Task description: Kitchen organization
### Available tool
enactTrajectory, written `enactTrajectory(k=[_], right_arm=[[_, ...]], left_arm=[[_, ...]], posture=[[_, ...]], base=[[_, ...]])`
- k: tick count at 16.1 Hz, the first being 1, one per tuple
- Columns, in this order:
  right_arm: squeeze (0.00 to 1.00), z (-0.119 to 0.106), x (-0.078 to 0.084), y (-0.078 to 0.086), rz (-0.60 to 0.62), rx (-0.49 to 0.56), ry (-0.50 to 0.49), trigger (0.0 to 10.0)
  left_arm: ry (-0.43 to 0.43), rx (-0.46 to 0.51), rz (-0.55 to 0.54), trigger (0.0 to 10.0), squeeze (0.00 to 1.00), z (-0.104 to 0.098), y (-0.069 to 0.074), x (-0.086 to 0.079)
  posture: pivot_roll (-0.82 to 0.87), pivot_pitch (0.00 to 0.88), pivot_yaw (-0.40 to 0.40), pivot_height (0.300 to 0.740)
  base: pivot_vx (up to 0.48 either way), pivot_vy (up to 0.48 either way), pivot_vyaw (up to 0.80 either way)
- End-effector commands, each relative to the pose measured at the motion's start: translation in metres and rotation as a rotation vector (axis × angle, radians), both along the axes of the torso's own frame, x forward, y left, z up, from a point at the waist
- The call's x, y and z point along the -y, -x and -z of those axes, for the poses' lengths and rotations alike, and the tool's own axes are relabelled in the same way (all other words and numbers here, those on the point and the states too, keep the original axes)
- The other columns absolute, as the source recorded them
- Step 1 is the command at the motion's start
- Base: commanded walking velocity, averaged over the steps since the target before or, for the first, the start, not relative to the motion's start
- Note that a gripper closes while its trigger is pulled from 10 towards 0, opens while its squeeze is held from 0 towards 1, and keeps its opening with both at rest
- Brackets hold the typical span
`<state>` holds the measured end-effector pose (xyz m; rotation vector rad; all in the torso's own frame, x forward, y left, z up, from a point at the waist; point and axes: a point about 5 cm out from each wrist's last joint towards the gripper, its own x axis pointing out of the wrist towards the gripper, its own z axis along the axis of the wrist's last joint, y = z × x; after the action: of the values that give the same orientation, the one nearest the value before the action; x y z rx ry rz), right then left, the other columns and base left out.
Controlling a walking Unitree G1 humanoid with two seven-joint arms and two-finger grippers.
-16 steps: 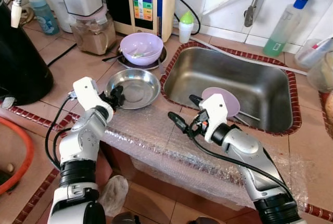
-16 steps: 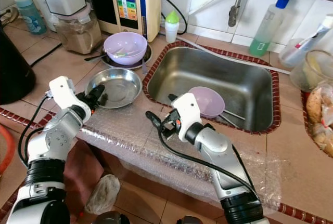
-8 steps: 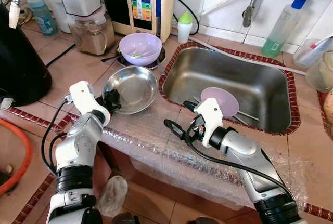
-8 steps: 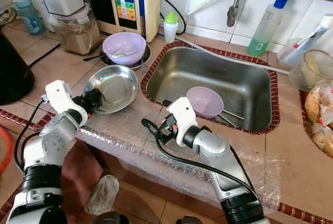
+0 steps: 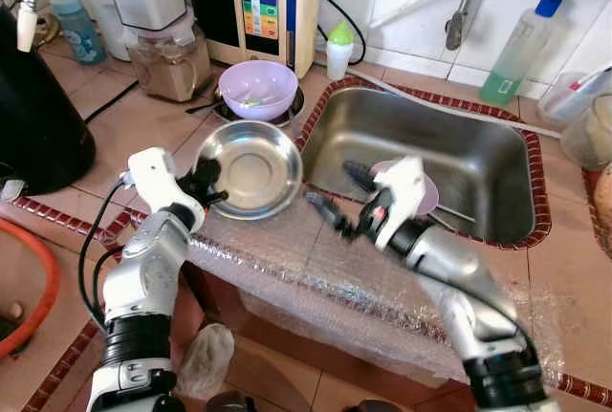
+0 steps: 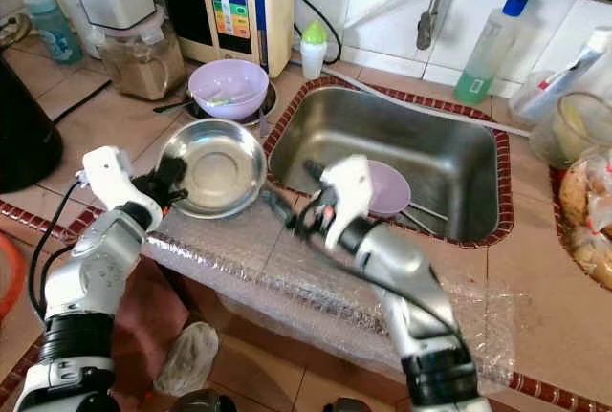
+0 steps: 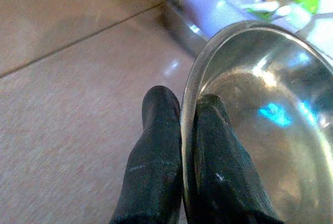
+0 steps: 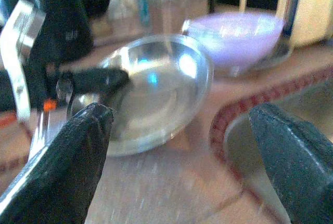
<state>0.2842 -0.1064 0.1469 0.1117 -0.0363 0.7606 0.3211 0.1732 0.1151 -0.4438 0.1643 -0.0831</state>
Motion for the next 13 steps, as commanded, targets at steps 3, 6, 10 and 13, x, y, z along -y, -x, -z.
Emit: enactTrajectory(k=[3, 6, 10, 13], right_arm=[[0.0, -0.002, 0.004, -0.004, 0.045, -0.026, -0.028, 10.0], [0.0, 0.002, 0.002, -0.007, 0.065, -0.054, -0.034, 10.0], [0.0, 0.007, 0.006, -0.014, 0.12, -0.081, -0.009, 10.0], [0.0, 0.01, 0.014, -0.021, 0.222, -0.098, 0.011, 0.0]], left_arm=[[-0.012, 0.044, 0.075, 0.0, 0.0, 0.0, 0.005, 0.014], [0.03, 0.114, 0.136, 0.0, 0.0, -0.006, 0.008, 0.025], [0.118, 0.229, 0.286, 0.0, 0.0, -0.021, 0.014, 0.046], [0.128, 0.27, 0.327, 0.0, 0.0, -0.026, 0.014, 0.051]], posture=[[-0.07, 0.009, -0.015, 0.74], [-0.07, 0.008, -0.017, 0.74], [-0.07, 0.003, -0.016, 0.74], [-0.07, 0.0, -0.013, 0.74]], base=[[0.0, 0.0, 0.0], [0.0, 0.0, 0.0], [0.0, 0.0, 0.0], [0.0, 0.0, 0.0]])
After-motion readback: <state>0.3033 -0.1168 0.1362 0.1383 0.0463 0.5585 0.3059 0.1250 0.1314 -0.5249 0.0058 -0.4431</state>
